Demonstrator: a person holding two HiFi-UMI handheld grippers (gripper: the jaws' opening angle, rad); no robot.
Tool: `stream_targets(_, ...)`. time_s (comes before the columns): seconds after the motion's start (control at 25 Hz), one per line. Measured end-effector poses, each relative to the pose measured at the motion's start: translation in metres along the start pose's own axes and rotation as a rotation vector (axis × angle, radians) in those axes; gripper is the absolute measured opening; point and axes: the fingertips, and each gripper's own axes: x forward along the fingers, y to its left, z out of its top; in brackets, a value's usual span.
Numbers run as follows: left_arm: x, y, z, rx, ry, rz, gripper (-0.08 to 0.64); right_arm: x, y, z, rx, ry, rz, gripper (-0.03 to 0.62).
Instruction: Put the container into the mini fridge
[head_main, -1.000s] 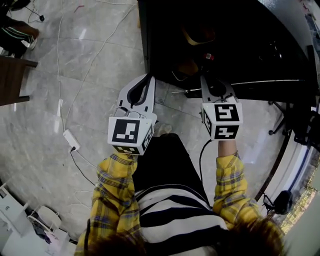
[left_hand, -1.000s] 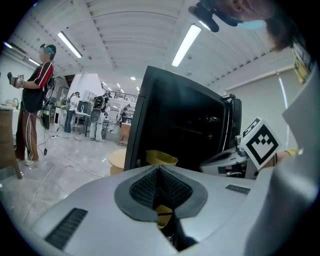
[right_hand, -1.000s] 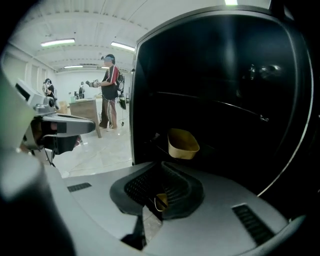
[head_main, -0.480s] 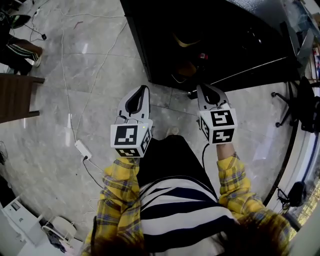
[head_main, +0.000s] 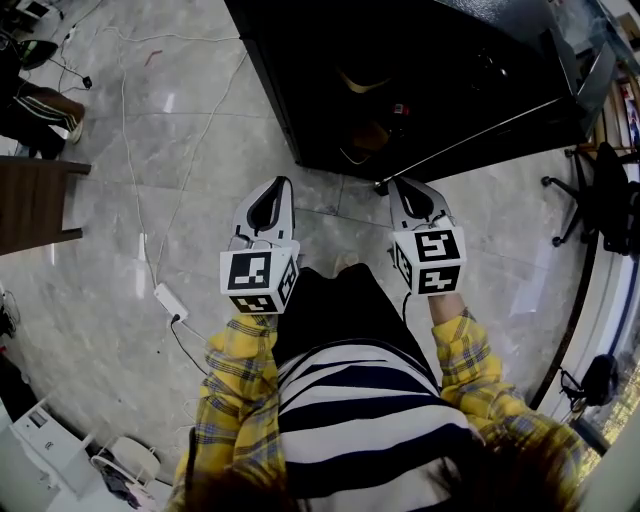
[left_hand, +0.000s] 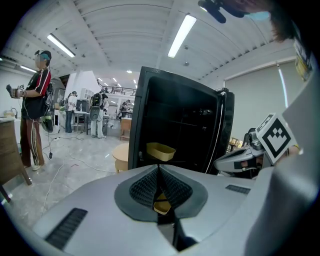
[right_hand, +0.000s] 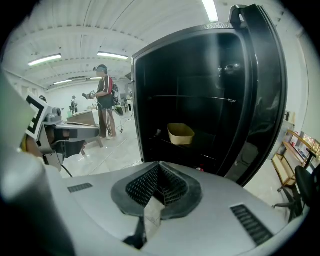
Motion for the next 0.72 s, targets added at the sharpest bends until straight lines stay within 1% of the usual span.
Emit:
stream_targets(0.16,-0.007,0.003,-0.001,0.014,0.016,0.006,0.018,-0.001,0.005,0.001,0.040,-0.004,0.028,0.026)
stream_targets(0.4,-0.017,0.008,-0.005,0.010,0.027,0.023,0.018,-0.003,0.012,0.005,0.044,-0.014,0.051,0.026)
stream_targets(0.56,-0.021,0.011,-0.009,0.002,0.030,0.022,0.018,-0.002,0.025,0.011,0.028,-0.019,0.072,0.026)
stream_targets(0.72,-0.024,0.009,-0.011,0.014,0.035,0.011,0.018,-0.006,0.031,0.013,0.011,-0.027,0.088,0.026)
